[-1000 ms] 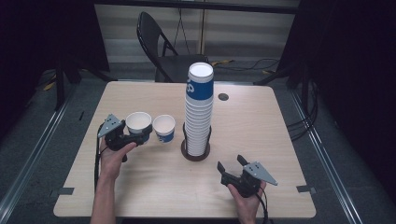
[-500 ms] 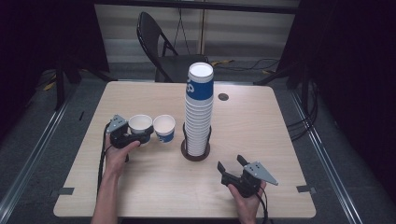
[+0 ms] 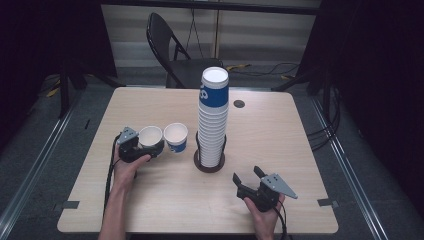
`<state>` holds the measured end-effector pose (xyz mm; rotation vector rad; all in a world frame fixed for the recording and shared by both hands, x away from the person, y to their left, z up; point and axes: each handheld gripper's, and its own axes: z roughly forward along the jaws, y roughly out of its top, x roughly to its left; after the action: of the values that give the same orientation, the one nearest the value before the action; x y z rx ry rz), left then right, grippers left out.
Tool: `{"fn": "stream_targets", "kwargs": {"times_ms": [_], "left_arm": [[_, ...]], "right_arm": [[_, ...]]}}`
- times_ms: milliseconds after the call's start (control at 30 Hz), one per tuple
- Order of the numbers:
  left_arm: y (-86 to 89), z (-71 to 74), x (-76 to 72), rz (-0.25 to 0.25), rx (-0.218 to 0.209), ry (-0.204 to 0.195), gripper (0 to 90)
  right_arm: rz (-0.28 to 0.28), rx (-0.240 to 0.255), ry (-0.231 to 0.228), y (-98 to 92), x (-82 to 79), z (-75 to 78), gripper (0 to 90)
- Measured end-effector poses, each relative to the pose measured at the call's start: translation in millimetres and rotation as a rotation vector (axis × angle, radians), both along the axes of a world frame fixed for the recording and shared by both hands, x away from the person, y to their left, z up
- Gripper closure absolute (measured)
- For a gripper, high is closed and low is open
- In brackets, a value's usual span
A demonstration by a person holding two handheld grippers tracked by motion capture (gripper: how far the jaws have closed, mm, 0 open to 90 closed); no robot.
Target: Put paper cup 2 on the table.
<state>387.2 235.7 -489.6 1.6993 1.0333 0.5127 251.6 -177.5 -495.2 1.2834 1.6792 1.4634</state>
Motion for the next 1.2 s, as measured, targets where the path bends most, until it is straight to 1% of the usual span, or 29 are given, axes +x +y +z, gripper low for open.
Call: {"fn": "stream_targets", "kwargs": {"times_ms": [100,167,233,267,300,333,367,400,500,600,633,667,700,733,767,800,833,867,900,933,967,1033,1067,1133,1200], "left_arm": [[-0.5,-1.1,-2.4,0.012,0.018,0.019,15.6],[-0.3,-2.8,-4.2,0.006,0.028,0.026,15.5],[-1.4,-3.7,-5.8,0.018,0.105,0.038,15.6],[-1.0,-4.2,-7.2,0.017,0.096,0.040,15.6],[0.2,-4.6,-8.5,0.018,0.076,0.045,15.7],[1.1,-4.5,-10.2,0.027,0.076,0.039,15.7],[1.6,-4.4,-12.2,0.024,0.075,0.029,15.7],[1.5,-4.8,-14.0,0.020,0.066,0.025,15.6],[4.1,-4.6,-19.2,0.034,0.061,0.019,15.7],[7.2,-3.1,-23.9,0.032,0.059,0.001,15.7],[9.1,-3.0,-26.7,0.036,0.048,-0.010,15.7],[10.9,-2.9,-28.6,0.041,0.046,-0.017,15.6],[12.7,-2.9,-31.3,0.053,0.038,-0.016,15.6],[14.7,-2.9,-34.2,0.060,0.037,-0.014,15.6],[16.2,-2.9,-37.4,0.069,0.033,-0.019,15.6],[18.0,-2.5,-41.7,0.067,0.034,-0.027,15.6],[18.6,-2.3,-44.4,0.058,0.040,-0.033,15.6],[19.6,-1.2,-48.0,0.054,0.056,-0.040,15.6],[20.7,0.4,-53.2,0.065,0.060,-0.047,15.6],[21.2,1.5,-56.7,0.065,0.055,-0.048,15.5],[20.9,2.0,-61.5,0.059,0.046,-0.056,15.5],[16.7,3.6,-69.0,0.038,0.055,-0.064,15.5],[14.2,4.4,-72.9,0.034,0.052,-0.083,15.5],[9.8,5.8,-78.7,0.023,0.040,-0.088,15.5],[5.0,6.4,-84.6,0.021,0.014,-0.092,15.5]], "right_arm": [[0.000,0.004,-0.003,-0.2,0.1,-0.1,17.2],[0.003,0.002,-0.002,-0.6,-0.1,-0.1,17.2],[0.004,0.003,-0.002,-0.4,-0.2,-0.1,17.2],[0.003,0.002,-0.003,-0.3,-0.1,-0.2,17.3],[0.002,0.003,-0.003,-0.1,-0.1,-0.2,17.2],[0.002,0.005,0.000,-0.1,0.0,-0.1,17.2],[0.000,0.006,0.000,-0.2,0.1,-0.1,17.3],[-0.001,0.007,0.001,-0.3,0.2,-0.1,17.3],[-0.001,0.005,0.003,-0.4,0.3,-0.2,17.3],[-0.002,0.006,0.003,-0.1,0.3,-0.1,17.3],[-0.003,0.006,0.003,-0.2,0.3,-0.1,17.3],[-0.002,0.005,0.002,-0.5,0.3,-0.2,17.3],[-0.002,0.006,0.002,-0.5,0.2,-0.2,17.3],[-0.001,0.006,0.004,-0.7,0.1,-0.1,17.3],[-0.002,0.007,0.003,-0.7,0.1,-0.1,17.3],[-0.001,0.006,0.004,-0.8,0.2,-0.1,17.3],[-0.002,0.006,0.004,-0.8,0.2,-0.1,17.3],[-0.001,0.007,0.004,-0.8,0.2,-0.1,17.3],[-0.002,0.006,0.004,-0.7,0.1,-0.1,17.3],[-0.002,0.005,0.002,-0.5,0.2,-0.2,17.3],[-0.004,0.007,0.001,-0.3,0.1,-0.1,17.3],[-0.005,0.006,0.000,-0.3,0.1,-0.2,17.3],[-0.007,0.006,0.000,-0.2,0.1,-0.1,17.3],[-0.006,0.004,-0.001,0.1,-0.3,-0.1,17.3],[-0.006,0.006,-0.003,0.3,-1.6,-0.1,17.4]]}}
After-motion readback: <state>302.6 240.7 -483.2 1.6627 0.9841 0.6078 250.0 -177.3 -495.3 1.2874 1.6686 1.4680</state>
